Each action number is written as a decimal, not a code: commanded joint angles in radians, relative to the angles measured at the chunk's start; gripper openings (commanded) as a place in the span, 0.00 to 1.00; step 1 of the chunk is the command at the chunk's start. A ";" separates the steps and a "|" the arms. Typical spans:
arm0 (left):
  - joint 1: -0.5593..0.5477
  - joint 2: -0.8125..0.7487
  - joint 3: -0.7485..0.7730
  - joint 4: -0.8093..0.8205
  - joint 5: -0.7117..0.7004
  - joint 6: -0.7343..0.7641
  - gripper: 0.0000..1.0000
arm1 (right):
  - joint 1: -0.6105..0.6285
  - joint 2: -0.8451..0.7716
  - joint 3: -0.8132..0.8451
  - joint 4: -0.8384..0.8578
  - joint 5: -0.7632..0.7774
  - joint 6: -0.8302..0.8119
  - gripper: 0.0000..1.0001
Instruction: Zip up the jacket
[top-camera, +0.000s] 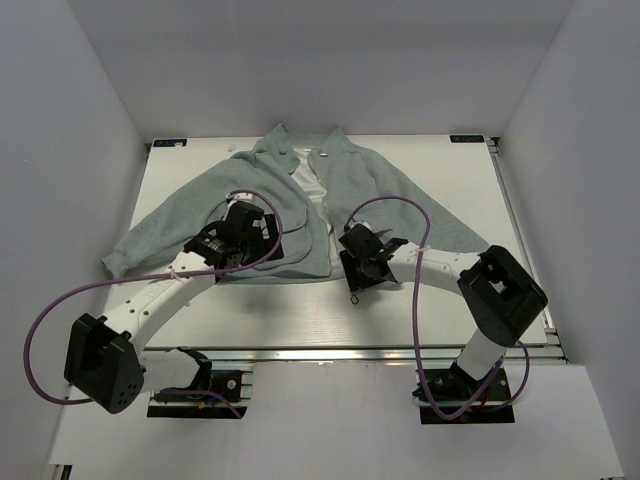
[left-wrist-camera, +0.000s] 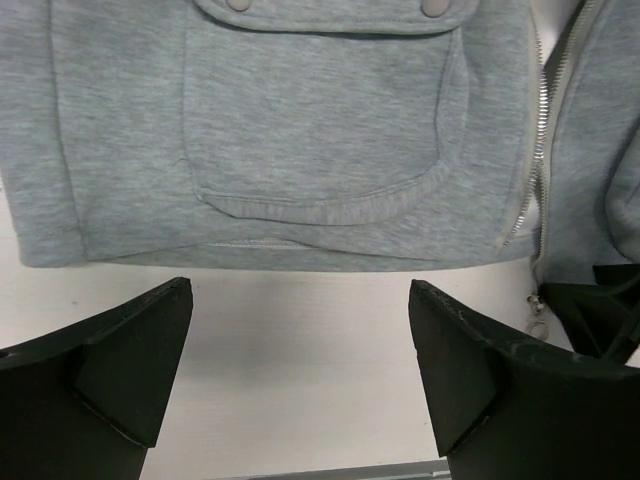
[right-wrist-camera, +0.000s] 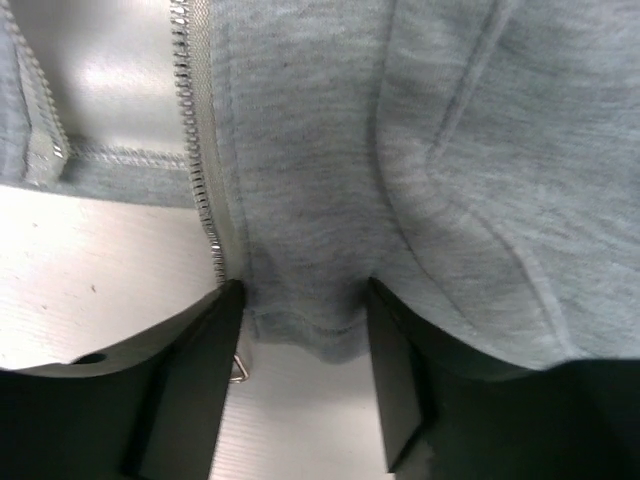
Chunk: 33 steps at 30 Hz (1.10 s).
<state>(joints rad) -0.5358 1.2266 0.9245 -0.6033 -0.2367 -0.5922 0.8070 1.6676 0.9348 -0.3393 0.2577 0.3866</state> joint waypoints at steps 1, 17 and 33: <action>0.005 -0.024 0.031 -0.035 -0.055 0.000 0.98 | 0.006 0.089 -0.060 -0.030 0.002 0.044 0.52; -0.038 0.109 0.037 0.129 0.346 0.083 0.98 | -0.084 -0.165 -0.056 0.068 -0.124 0.043 0.00; -0.220 0.479 0.257 0.069 0.074 0.045 0.88 | -0.266 -0.275 -0.152 0.172 -0.423 0.021 0.00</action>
<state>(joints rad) -0.7559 1.6890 1.1454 -0.4942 -0.0723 -0.5304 0.5537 1.4036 0.7868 -0.2138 -0.1131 0.4149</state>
